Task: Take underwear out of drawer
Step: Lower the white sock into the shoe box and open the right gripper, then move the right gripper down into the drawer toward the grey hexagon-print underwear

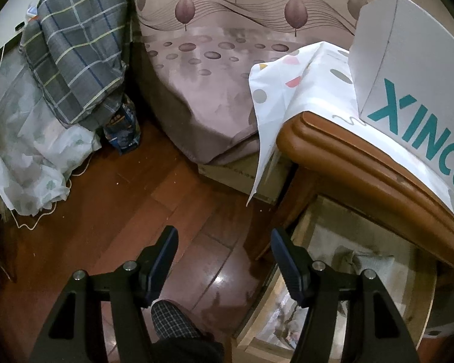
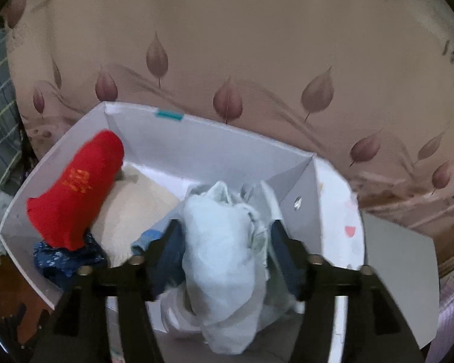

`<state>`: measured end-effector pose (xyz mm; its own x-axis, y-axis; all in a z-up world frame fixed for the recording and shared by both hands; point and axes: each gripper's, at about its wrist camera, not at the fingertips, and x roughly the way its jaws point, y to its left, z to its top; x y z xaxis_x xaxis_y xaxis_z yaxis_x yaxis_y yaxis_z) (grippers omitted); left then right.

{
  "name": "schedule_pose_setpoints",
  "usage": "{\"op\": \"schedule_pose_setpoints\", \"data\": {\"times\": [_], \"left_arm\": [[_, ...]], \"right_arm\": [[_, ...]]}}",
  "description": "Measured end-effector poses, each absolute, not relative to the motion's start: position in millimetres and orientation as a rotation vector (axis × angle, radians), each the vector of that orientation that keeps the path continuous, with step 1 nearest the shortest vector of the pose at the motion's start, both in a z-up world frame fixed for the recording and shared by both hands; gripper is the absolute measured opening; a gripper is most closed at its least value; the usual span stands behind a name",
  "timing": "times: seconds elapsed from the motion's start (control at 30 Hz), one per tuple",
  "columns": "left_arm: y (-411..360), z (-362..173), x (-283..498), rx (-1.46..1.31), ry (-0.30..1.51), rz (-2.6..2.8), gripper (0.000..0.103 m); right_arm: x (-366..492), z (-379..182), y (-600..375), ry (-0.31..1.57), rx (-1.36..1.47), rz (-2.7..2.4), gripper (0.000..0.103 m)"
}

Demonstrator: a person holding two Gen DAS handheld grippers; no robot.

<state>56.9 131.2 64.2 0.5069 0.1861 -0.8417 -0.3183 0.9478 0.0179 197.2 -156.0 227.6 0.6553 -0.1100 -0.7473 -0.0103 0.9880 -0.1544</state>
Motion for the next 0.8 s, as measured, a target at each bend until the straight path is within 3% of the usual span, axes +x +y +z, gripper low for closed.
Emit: {"op": "schedule_pose_setpoints", "data": {"times": [0.17, 0.27, 0.33, 0.53, 0.8], "left_arm": [[141, 63, 59, -0.182, 1.000, 0.323, 0.065], [152, 64, 58, -0.218, 0.996, 0.361, 0.065], [163, 62, 57, -0.261, 0.999, 0.399, 0.065], [184, 59, 51, -0.353, 1.018, 0.444, 0.065], [162, 63, 57, -0.242, 1.025, 0.324, 0.065]], "right_arm": [[149, 252, -147, 0.750, -0.203, 0.066, 0.065], [113, 253, -142, 0.737, -0.245, 0.171, 0.074], [90, 246, -138, 0.736, -0.295, 0.228, 0.075], [30, 187, -125, 0.842, -0.427, 0.401, 0.075], [25, 80, -100, 1.017, -0.521, 0.530, 0.074]]}}
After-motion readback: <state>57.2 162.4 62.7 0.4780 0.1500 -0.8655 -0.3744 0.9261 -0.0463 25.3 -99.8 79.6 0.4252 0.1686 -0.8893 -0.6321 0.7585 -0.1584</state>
